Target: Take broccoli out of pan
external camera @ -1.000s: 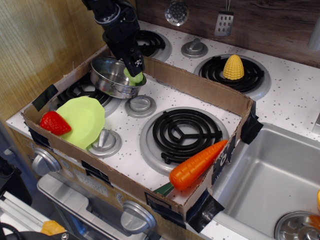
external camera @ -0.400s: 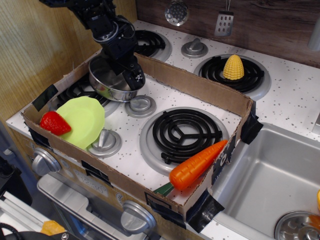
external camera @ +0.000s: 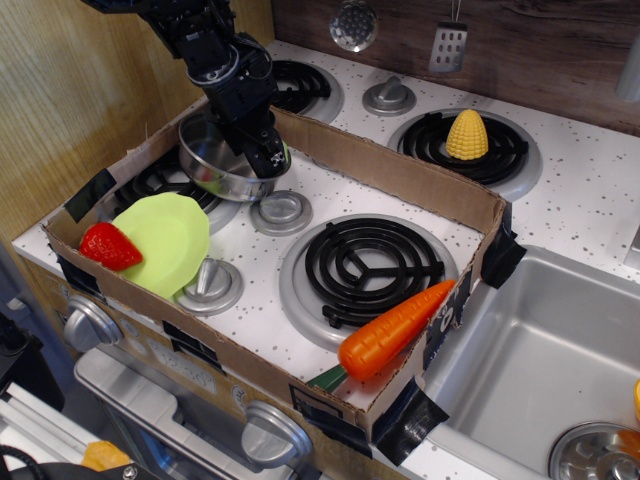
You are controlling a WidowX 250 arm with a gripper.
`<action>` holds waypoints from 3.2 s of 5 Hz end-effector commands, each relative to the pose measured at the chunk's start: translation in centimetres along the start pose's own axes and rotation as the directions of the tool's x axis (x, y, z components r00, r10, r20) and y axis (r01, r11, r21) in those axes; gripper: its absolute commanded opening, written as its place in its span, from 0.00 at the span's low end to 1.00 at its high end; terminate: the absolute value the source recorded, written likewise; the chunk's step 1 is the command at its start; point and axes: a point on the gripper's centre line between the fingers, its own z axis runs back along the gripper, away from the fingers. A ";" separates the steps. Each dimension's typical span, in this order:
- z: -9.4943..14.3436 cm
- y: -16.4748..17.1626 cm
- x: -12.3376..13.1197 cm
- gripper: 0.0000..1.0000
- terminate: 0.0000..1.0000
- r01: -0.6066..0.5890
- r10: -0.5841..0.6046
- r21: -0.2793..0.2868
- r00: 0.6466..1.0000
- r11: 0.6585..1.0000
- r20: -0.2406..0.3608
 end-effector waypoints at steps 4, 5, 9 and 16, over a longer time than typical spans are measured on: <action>8.8 -0.4 3.8 0.00 0.00 0.025 -0.011 0.181 0.997 0.983 -0.080; 8.8 -2.9 4.6 0.00 0.00 0.000 0.016 0.170 0.996 0.986 -0.092; 2.1 -6.9 4.2 0.00 0.00 0.014 -0.014 0.004 1.000 1.000 -0.009; 10.4 -6.2 7.2 1.00 0.00 0.027 -0.008 0.245 0.997 0.969 -0.079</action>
